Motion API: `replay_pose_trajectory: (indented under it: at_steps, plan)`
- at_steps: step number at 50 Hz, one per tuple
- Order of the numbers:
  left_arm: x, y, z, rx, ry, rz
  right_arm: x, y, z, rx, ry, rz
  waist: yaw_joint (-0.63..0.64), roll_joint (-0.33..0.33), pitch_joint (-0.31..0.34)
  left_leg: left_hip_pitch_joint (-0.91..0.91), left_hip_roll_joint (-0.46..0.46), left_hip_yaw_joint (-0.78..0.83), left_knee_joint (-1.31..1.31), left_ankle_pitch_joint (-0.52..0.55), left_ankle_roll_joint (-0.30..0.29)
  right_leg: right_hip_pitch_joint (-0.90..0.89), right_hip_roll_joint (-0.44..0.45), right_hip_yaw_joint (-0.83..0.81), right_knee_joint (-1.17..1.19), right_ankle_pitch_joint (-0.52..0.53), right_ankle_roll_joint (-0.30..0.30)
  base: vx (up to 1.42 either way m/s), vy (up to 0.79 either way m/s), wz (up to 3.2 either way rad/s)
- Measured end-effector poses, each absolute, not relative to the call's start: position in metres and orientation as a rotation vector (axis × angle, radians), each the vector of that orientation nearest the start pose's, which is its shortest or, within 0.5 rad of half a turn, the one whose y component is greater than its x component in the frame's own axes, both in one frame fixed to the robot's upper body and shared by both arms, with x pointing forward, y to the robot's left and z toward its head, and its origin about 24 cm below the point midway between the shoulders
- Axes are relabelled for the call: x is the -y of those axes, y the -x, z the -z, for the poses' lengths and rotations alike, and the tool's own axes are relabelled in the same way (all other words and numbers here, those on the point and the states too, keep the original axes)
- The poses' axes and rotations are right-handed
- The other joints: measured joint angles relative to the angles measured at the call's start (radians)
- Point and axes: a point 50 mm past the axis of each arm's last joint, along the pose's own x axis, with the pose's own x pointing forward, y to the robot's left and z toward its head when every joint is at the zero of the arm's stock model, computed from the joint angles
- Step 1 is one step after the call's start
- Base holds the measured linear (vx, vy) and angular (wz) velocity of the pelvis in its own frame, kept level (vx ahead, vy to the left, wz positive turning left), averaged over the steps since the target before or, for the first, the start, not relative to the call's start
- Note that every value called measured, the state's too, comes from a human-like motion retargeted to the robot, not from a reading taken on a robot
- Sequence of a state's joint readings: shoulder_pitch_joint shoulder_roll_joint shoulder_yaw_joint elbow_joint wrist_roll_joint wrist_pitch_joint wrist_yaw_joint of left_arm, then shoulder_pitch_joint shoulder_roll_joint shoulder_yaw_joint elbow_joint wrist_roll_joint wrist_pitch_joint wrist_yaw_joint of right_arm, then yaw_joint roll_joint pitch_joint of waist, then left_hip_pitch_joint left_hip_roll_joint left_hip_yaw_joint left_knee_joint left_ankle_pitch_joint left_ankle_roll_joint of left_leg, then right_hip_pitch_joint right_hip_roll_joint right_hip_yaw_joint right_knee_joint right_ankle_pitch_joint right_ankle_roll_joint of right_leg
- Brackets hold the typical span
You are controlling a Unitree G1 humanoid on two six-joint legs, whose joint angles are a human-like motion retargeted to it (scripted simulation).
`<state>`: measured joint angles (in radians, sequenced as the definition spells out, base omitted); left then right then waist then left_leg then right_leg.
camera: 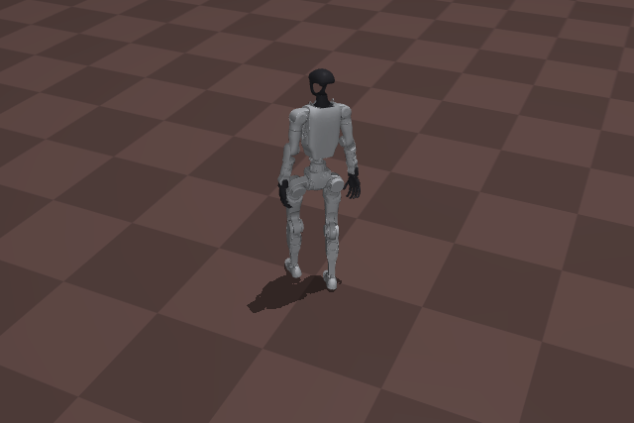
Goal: In place motions
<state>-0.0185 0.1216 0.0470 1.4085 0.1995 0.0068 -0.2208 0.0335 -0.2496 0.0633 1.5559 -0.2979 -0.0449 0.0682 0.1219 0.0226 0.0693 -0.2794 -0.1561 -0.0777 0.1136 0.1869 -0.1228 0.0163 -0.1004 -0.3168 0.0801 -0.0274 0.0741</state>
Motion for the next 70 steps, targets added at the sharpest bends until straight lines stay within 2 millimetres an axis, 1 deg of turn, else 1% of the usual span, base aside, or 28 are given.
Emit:
replay_pose_trajectory:
  at_steps: [2, 5, 8, 11, 13, 17, 20, 22, 23, 24, 27, 32, 36, 38, 40, 42, 44, 45, 47, 50, 55, 57, 58, 60, 63, 65, 66, 70]
  plan:
    - [-0.184, -0.049, 0.178, -1.434, -0.059, 0.205, 0.256, 0.005, 0.166, -1.598, 0.452, -0.141, 0.01, -0.011, -0.004, -0.023, 0.022, 0.125, -0.006, -0.031, 0.076, 0.018, -0.031, -0.113, -0.007, -0.017, 0.015, -0.23, 0.01, 2.99]
    - [-0.182, -0.041, 0.179, -1.461, -0.037, 0.209, 0.266, 0.019, 0.163, -1.644, 0.457, -0.088, -0.022, -0.033, -0.02, -0.034, 0.1, 0.456, 0.001, -0.107, 0.163, 0.05, -0.084, -0.322, -0.018, -0.036, 0.049, -0.2, 0.03, 3.55]
    - [-0.186, -0.03, 0.179, -1.497, -0.042, 0.197, 0.269, 0.03, 0.161, -1.678, 0.402, -0.006, -0.054, -0.075, -0.041, 0.006, 0.159, 0.842, 0.023, -0.204, 0.226, 0.082, -0.13, -0.506, -0.037, -0.049, 0.081, -0.15, 0.09, 3.62]
    - [-0.193, -0.017, 0.179, -1.543, -0.044, 0.155, 0.267, 0.039, 0.161, -1.691, 0.353, 0.061, -0.053, -0.119, -0.062, 0.081, 0.169, 1.158, 0.038, -0.283, 0.266, 0.111, -0.169, -0.65, -0.049, -0.055, 0.112, -0.07, 0.15, 3.21]
    - [-0.197, -0.008, 0.179, -1.575, -0.033, 0.115, 0.264, 0.042, 0.162, -1.687, 0.336, 0.084, -0.042, -0.142, -0.071, 0.118, 0.165, 1.249, 0.059, -0.319, 0.284, 0.132, -0.186, -0.73, -0.054, -0.057, 0.132, -0.01, 0.13, 2.86]
    - [-0.201, 0.009, 0.178, -1.621, 0.028, 0.017, 0.258, 0.038, 0.164, -1.663, 0.336, 0.064, -0.022, -0.168, -0.097, 0.142, 0.17, 1.254, 0.143, -0.381, 0.321, 0.162, -0.193, -0.863, -0.059, -0.055, 0.166, 0.06, 0.18, 2.44]
    - [-0.2, 0.025, 0.177, -1.654, 0.087, -0.062, 0.254, 0.029, 0.166, -1.636, 0.345, 0.032, -0.005, -0.181, -0.119, 0.192, 0.162, 1.308, 0.165, -0.401, 0.315, 0.177, -0.196, -0.944, -0.054, -0.048, 0.186, 0.13, 0.29, 1.83]
    - [-0.198, 0.035, 0.177, -1.673, 0.137, -0.116, 0.25, 0.018, 0.168, -1.602, 0.351, 0.011, 0.016, -0.168, -0.132, 0.218, 0.147, 1.31, 0.13, -0.383, 0.275, 0.179, -0.166, -0.98, -0.052, -0.045, 0.187, 0.07, 0.22, 1.24]
    - [-0.196, 0.04, 0.176, -1.683, 0.164, -0.141, 0.248, 0.011, 0.169, -1.583, 0.352, 0.0, 0.03, -0.153, -0.139, 0.228, 0.14, 1.306, 0.096, -0.386, 0.226, 0.179, -0.142, -0.988, -0.049, -0.045, 0.188, 0.1, 0.23, 0.94]
    - [-0.192, 0.046, 0.176, -1.695, 0.194, -0.164, 0.246, 0.005, 0.17, -1.565, 0.354, -0.012, 0.04, -0.147, -0.147, 0.225, 0.129, 1.299, 0.07, -0.381, 0.218, 0.179, -0.13, -0.995, -0.047, -0.04, 0.188, 0.15, 0.23, 0.82]
    - [-0.182, 0.062, 0.174, -1.736, 0.294, -0.222, 0.237, -0.012, 0.172, -1.51, 0.352, -0.051, 0.052, -0.147, -0.182, 0.155, 0.133, 1.2, 0.059, -0.354, 0.232, 0.166, -0.116, -1.011, -0.051, -0.016, 0.188, 0.18, 0.26, 0.87]
    - [-0.172, 0.072, 0.174, -1.746, 0.365, -0.282, 0.217, -0.035, 0.175, -1.403, 0.306, -0.095, 0.125, -0.165, -0.199, 0.153, 0.105, 1.181, 0.009, -0.358, 0.223, 0.179, -0.105, -1.035, -0.041, 0.019, 0.188, 0.18, 0.25, 0.38]
    - [-0.167, 0.082, 0.172, -1.769, 0.376, -0.277, 0.212, -0.033, 0.176, -1.41, 0.363, -0.171, 0.137, -0.142, -0.199, 0.193, 0.108, 1.105, -0.011, -0.374, 0.231, 0.259, -0.121, -0.99, 0.039, 0.122, 0.188, 0.36, 0.17, 0.88]
    - [-0.167, 0.082, 0.172, -1.781, 0.374, -0.265, 0.212, -0.031, 0.176, -1.409, 0.398, -0.195, 0.085, -0.105, -0.198, 0.218, 0.128, 1.041, -0.009, -0.387, 0.237, 0.297, -0.125, -0.955, 0.118, 0.177, 0.15, 0.35, 0.17, 1.98]
    - [-0.168, 0.076, 0.173, -1.771, 0.361, -0.239, 0.211, -0.027, 0.176, -1.421, 0.416, -0.218, 0.024, -0.063, -0.211, 0.206, 0.165, 0.965, 0.004, -0.393, 0.247, 0.283, -0.127, -0.887, 0.215, 0.21, 0.092, 0.22, 0.1, 2.08]
    - [-0.173, 0.06, 0.176, -1.732, 0.324, -0.197, 0.211, -0.023, 0.177, -1.442, 0.407, -0.225, -0.021, -0.044, -0.209, 0.183, 0.184, 0.893, 0.023, -0.397, 0.258, 0.245, -0.134, -0.812, 0.293, 0.178, 0.138, 0.12, 0.03, 2.05]
    - [-0.182, 0.036, 0.178, -1.67, 0.261, -0.144, 0.209, -0.021, 0.177, -1.46, 0.38, -0.214, -0.054, -0.045, -0.179, 0.169, 0.181, 0.805, 0.029, -0.388, 0.269, 0.159, -0.126, -0.65, 0.361, 0.134, 0.181, -0.03, -0.08, 2.22]
    - [-0.187, 0.023, 0.179, -1.634, 0.224, -0.118, 0.208, -0.02, 0.177, -1.468, 0.364, -0.205, -0.069, -0.045, -0.162, 0.162, 0.182, 0.762, 0.025, -0.375, 0.274, 0.106, -0.103, -0.568, 0.381, 0.121, 0.188, -0.02, -0.12, 2.27]
    - [-0.194, -0.002, 0.179, -1.565, 0.154, -0.066, 0.207, -0.017, 0.178, -1.486, 0.347, -0.19, -0.078, -0.06, -0.131, 0.171, 0.165, 0.708, 0.019, -0.363, 0.28, 0.071, -0.094, -0.489, 0.377, 0.084, 0.186, 0.08, -0.08, 2.04]
    - [-0.201, -0.03, 0.178, -1.484, 0.073, 0.003, 0.207, -0.011, 0.178, -1.51, 0.353, -0.196, -0.076, -0.09, -0.099, 0.187, 0.13, 0.652, 0.012, -0.348, 0.285, 0.038, -0.083, -0.38, 0.31, 0.022, 0.154, 0.12, -0.09, 1.73]
    - [-0.202, -0.051, 0.176, -1.431, 0.014, 0.066, 0.207, -0.01, 0.178, -1.514, 0.396, -0.235, -0.142, -0.121, -0.068, 0.197, 0.077, 0.492, 0.0, -0.312, 0.288, -0.072, -0.011, -0.018, 0.18, -0.094, 0.104, 0.11, -0.14, 1.83]
    - [-0.198, -0.049, 0.176, -1.44, 0.015, 0.092, 0.207, -0.009, 0.178, -1.519, 0.403, -0.236, -0.159, -0.132, -0.048, 0.224, 0.049, 0.434, -0.01, -0.301, 0.289, -0.075, -0.003, 0.071, 0.105, -0.114, 0.077, 0.11, -0.14, 1.56]
    - [-0.196, -0.047, 0.177, -1.451, 0.02, 0.104, 0.207, -0.008, 0.178, -1.522, 0.404, -0.235, -0.16, -0.14, -0.04, 0.24, 0.034, 0.412, -0.015, -0.298, 0.29, -0.069, -0.009, 0.08, 0.063, -0.112, 0.065, 0.13, -0.15, 1.26]
    - [-0.193, -0.039, 0.178, -1.482, 0.027, 0.122, 0.206, -0.006, 0.178, -1.529, 0.4, -0.234, -0.153, -0.153, -0.026, 0.273, 0.012, 0.375, -0.025, -0.289, 0.286, -0.042, -0.007, 0.076, 0.008, -0.097, 0.01, 0.16, -0.13, 0.73]
    - [-0.193, -0.021, 0.178, -1.557, 0.016, 0.151, 0.203, -0.001, 0.179, -1.552, 0.368, -0.238, -0.073, -0.159, -0.039, 0.286, 0.013, 0.372, -0.026, -0.284, 0.272, 0.013, -0.06, -0.126, 0.023, -0.132, 0.047, 0.19, -0.14, 0.24]
    - [-0.188, -0.006, 0.179, -1.614, 0.0, 0.15, 0.201, 0.0, 0.179, -1.562, 0.333, -0.221, -0.026, -0.158, -0.045, 0.288, 0.014, 0.346, -0.019, -0.278, 0.266, 0.024, -0.053, -0.101, 0.016, -0.136, 0.052, 0.16, -0.18, 0.81]
    - [-0.186, 0.002, 0.179, -1.636, 0.017, 0.117, 0.2, -0.002, 0.179, -1.551, 0.332, -0.219, -0.016, -0.161, -0.049, 0.287, 0.014, 0.334, -0.016, -0.275, 0.263, 0.036, -0.054, -0.135, 0.006, -0.14, 0.047, 0.1, -0.19, 0.75]
    - [-0.18, 0.027, 0.178, -1.695, 0.176, -0.02, 0.198, -0.025, 0.179, -1.462, 0.38, -0.254, -0.069, -0.166, -0.058, 0.286, 0.01, 0.256, -0.007, -0.264, 0.245, 0.08, -0.039, -0.203, -0.031, -0.159, 0.046, -0.01, -0.19, 0.96]
